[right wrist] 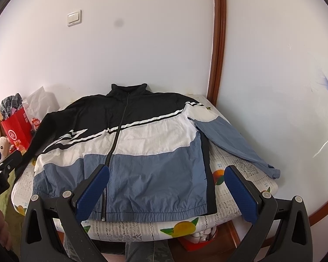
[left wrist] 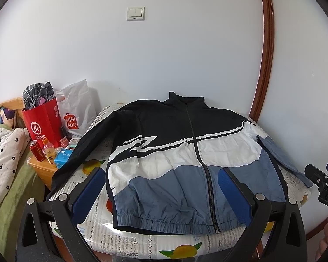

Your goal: Fold large clothes

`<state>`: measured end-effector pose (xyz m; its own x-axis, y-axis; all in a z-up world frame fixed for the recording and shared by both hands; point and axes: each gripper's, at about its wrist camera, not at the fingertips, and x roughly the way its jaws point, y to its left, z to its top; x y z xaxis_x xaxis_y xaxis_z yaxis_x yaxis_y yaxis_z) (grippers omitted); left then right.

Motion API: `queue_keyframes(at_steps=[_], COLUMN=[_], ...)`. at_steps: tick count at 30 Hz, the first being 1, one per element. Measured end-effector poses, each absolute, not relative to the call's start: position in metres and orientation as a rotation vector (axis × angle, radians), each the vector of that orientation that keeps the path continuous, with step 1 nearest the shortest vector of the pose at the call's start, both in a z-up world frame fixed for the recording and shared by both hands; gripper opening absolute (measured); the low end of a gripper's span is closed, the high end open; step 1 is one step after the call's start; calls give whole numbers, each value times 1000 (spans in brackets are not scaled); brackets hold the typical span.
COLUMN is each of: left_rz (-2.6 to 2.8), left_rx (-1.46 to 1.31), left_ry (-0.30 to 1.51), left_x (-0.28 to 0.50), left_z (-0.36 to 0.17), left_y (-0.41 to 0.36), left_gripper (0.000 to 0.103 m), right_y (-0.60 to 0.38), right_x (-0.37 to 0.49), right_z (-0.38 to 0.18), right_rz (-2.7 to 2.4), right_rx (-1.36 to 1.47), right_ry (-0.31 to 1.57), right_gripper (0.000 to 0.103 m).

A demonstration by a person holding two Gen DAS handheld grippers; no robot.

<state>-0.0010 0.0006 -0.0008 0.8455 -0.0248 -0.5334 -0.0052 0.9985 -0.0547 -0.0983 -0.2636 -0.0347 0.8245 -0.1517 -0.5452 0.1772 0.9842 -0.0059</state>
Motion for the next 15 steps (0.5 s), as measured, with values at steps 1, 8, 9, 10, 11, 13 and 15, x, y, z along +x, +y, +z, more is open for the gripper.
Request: queue_keyframes(at_steps=[1, 8, 9, 10, 11, 13, 15], left_rz=[-12, -6, -3, 1, 3, 6, 3], left_rx=[-55, -52, -49, -48, -47, -50, -52], left_ry=[564, 564, 564, 563, 561, 564, 567], left_x=[-1, -1, -1, -1, -2, -2, -1], left_z=[-1, -1, -1, -1, -1, -2, -2], left_y=[1, 2, 3, 3, 4, 5, 4], left_gripper=[103, 103, 103, 103, 103, 103, 103], right_y=[-263, -261, -262, -261, -262, -262, -262], right_x=[-98, -98, -98, -98, -98, -97, -98], right_z=[-34, -34, -34, -34, -34, -35, -35], right_rz=[-173, -178, -178, -179, -179, -179, -183], right_rx=[44, 36, 36, 36, 36, 37, 40], right_ry=[575, 575, 574, 574, 576, 577, 578], right_gripper=[103, 103, 103, 103, 103, 103, 103])
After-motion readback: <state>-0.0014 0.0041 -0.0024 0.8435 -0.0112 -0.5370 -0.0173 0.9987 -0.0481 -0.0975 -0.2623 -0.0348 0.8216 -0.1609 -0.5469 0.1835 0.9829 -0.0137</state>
